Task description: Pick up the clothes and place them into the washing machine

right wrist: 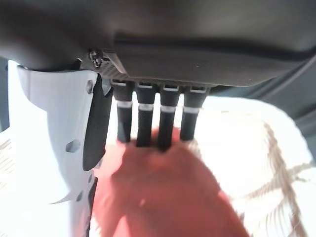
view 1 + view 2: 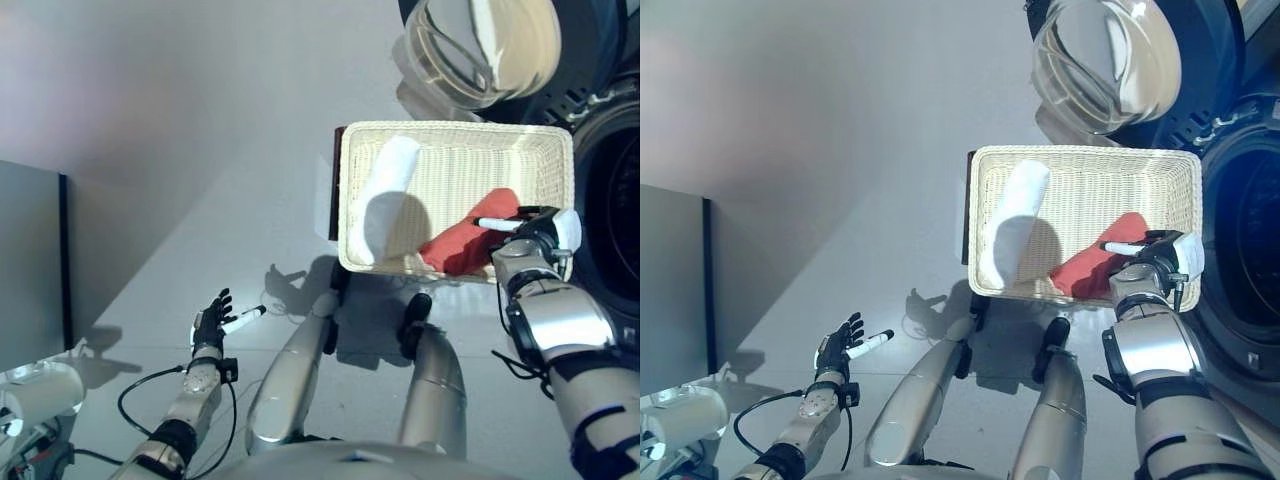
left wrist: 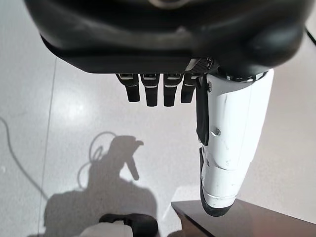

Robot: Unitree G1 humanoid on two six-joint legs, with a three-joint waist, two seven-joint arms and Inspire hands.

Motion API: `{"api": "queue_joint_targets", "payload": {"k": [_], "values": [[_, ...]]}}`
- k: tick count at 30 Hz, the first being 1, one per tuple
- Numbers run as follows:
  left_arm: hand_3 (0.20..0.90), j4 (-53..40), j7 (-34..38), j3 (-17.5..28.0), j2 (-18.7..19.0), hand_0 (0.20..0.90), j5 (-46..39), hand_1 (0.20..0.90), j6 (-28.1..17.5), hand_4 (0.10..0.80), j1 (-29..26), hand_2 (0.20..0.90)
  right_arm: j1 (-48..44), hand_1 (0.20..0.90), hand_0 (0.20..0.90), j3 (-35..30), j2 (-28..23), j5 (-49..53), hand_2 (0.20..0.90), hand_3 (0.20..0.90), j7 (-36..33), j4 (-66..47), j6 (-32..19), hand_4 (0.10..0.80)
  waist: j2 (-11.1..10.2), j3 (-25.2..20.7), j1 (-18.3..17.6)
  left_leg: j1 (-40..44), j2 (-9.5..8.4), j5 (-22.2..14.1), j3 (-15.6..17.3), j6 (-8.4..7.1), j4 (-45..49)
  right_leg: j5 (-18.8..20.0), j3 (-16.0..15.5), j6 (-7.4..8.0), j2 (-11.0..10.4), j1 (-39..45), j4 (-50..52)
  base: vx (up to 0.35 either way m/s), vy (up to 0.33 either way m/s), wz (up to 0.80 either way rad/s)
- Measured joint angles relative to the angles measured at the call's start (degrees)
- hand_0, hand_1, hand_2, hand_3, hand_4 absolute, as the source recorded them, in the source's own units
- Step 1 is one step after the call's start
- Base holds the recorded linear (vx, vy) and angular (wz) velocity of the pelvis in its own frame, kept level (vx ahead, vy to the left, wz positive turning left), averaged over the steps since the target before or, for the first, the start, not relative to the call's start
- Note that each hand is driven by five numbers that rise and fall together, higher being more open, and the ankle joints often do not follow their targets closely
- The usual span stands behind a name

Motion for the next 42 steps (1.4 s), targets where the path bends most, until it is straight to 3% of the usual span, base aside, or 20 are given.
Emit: {"api": "queue_joint_targets", "payload": {"k": [6,14,18,24,36,37,38,39,40,42], "values": [[0.9,-1.11,0.23,-1.28,-1.12,0.9,2.43,0.9,-0.69,0.8,0.24,0.9,6.49,0.9,0.9,6.03,2.07,-10.93,0.9,0.9,-2.36,-6.44,-0.59,0.8,0.09,0.07,0.04,-0.07,0.04,0.04,-0.34,-0.07,-0.04,-0.25,-0.41,-0.13,0.03,0.06,0.19,-0.005,-0.003,0.03],[0.9,0.08,0.34,-1.54,-1.32,0.9,2.72,0.9,-0.82,0.8,-0.02,0.9,5.11,0.9,0.9,6.42,2.67,-11.1,0.9,0.9,0.22,-4.11,-1.17,0.8,-1.24,0.99,-0.91,-0.14,0.01,0.25,-1.12,-0.34,-0.04,-0.28,-0.68,-0.1,0.18,0.2,0.24,0.014,-0.007,0.01],[0.9,0.08,0.24,-1.21,-1.43,0.9,2.44,0.9,-0.83,0.8,-0.45,0.9,5.44,0.9,0.9,10.13,4.04,-14.93,0.9,0.9,1.84,-2.79,0.19,0.8,-2.75,1.89,-1.18,-0.14,-0.29,0.2,-1.44,-0.47,0.1,-1.16,-0.81,0.29,-0.03,0.16,1.0,0.046,-0.013,0.06],[0.9,-0.14,0.19,-1.02,-1.14,0.9,2.2,0.9,-0.85,0.8,-0.3,0.9,5.71,0.9,0.9,13.27,4.7,-20.36,0.9,0.9,2.96,-3.18,2.11,0.8,-3.04,2.07,-0.97,-1.73,-0.66,0.26,-1.8,-0.5,0.61,-1.07,-1.25,-0.06,-0.27,-1.07,1.39,-0.047,0.012,0.05],[0.9,-0.53,2.17,-0.93,-0.7,0.9,0.06,0.9,-0.92,0.8,-3.48,0.9,-5.58,0.9,0.9,19.92,5.07,-27.49,0.9,0.9,4.3,-1.76,9.77,0.8,-6.19,4.32,-1.26,-12.56,-0.84,-0.24,-2.53,-1.08,6.81,-2.24,-1.34,-1.28,-0.45,-10.65,6.72,-0.054,0.002,0.07],[0.9,-0.53,2.56,-0.54,-0.57,0.9,-0.79,0.9,-0.8,0.8,-3.85,0.9,-7.85,0.554,0.554,21.26,5.32,-28.03,0.554,0.554,5.38,-0.76,11.09,0.553,-6.53,4.74,-1.3,-13.87,-0.83,-0.46,-2.53,-1.29,8.47,-2.42,-1.32,-1.53,-0.44,-11.58,7.67,-0.019,0.02,0.07],[0.9,-0.45,2.71,-0.39,-0.4,0.9,-1.47,0.9,-0.73,0.8,-4.15,0.9,-9.01,0.48,0.48,21.74,5.58,-28.18,0.48,0.48,5.79,-0.17,11.53,0.5,-6.8,4.98,-1.3,-14.56,-0.82,-0.86,-2.52,-1.38,9.46,-2.56,-1.24,-1.74,-0.48,-12.17,8.32,0.0,0.0,0.0],[0.9,-0.05,2.75,0.21,-0.35,0.9,-1.89,0.9,-0.56,0.8,-4.66,0.9,-10.24,0.233,0.233,22.34,5.7,-28.35,0.233,0.233,6.28,0.02,12.27,0.324,-7.05,5.16,-1.33,-15.96,-0.81,-1.39,-2.51,-1.54,10.95,-2.62,-1.2,-1.82,-0.48,-13.08,9.15,-0.001,0.022,-0.05],[0.9,-0.18,2.84,0.85,-0.35,0.9,-2.23,0.9,-0.58,0.8,-4.81,0.9,-10.88,0.2,0.2,23.15,5.69,-28.37,0.2,0.2,6.47,0.08,12.46,0.3,-7.26,5.34,-1.4,-16.75,-0.78,-1.64,-2.53,-1.63,11.82,-2.66,-1.16,-1.9,-0.48,-13.8,9.71,0.004,0.024,-0.05],[0.9,-0.3,3.13,1.28,-0.32,0.9,-3.31,0.9,-0.56,0.8,-5.23,0.9,-12.75,0.2,0.2,23.79,5.63,-28.37,0.2,0.2,6.61,0.58,12.72,0.3,-7.43,5.99,-1.48,-17.62,-0.78,-1.85,-2.52,-1.81,12.81,-2.69,-0.97,-1.94,-0.47,-14.63,10.43,0.008,0.01,-0.07]]}}
